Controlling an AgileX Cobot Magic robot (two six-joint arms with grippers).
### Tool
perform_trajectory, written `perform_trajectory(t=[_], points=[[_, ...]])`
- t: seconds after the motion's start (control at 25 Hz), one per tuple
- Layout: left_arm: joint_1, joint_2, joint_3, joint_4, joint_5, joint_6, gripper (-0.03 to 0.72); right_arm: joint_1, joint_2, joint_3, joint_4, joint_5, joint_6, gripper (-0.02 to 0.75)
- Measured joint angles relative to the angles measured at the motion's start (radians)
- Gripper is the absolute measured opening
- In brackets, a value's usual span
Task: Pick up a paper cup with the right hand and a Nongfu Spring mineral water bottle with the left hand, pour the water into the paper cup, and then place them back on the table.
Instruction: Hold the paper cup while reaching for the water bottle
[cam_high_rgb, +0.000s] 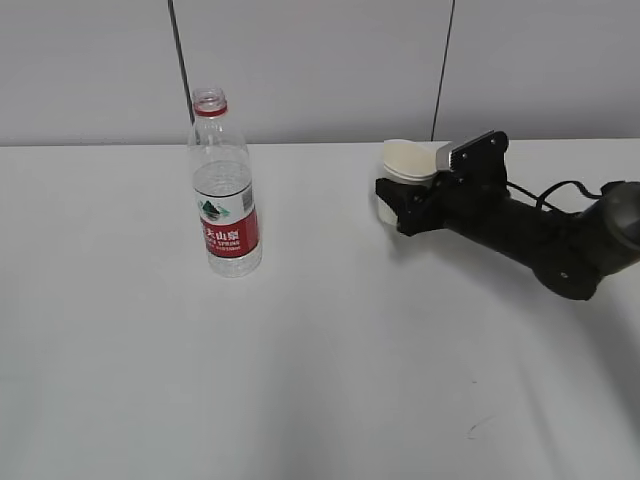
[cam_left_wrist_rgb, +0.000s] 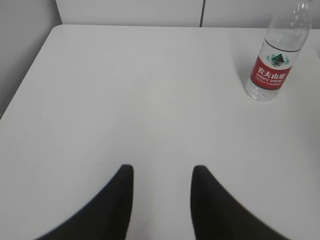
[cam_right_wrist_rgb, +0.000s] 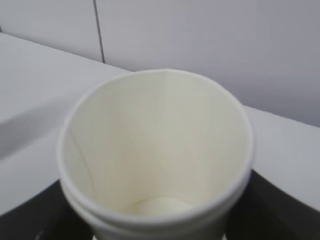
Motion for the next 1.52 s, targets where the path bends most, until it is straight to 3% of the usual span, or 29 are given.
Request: perform_trajectory(t=[0.68,1.52], points=[[0.000,0.000,0.000,0.000,0.000,0.000,0.239,0.002,-0.373,0.352,-0.103,-0.024,0.026,0.482],[0.000,0.000,0.000,0.000,-0.001,0.000,0.239,0.002,-0.378,0.367,-0.160,-0.024,0.086,0.482]])
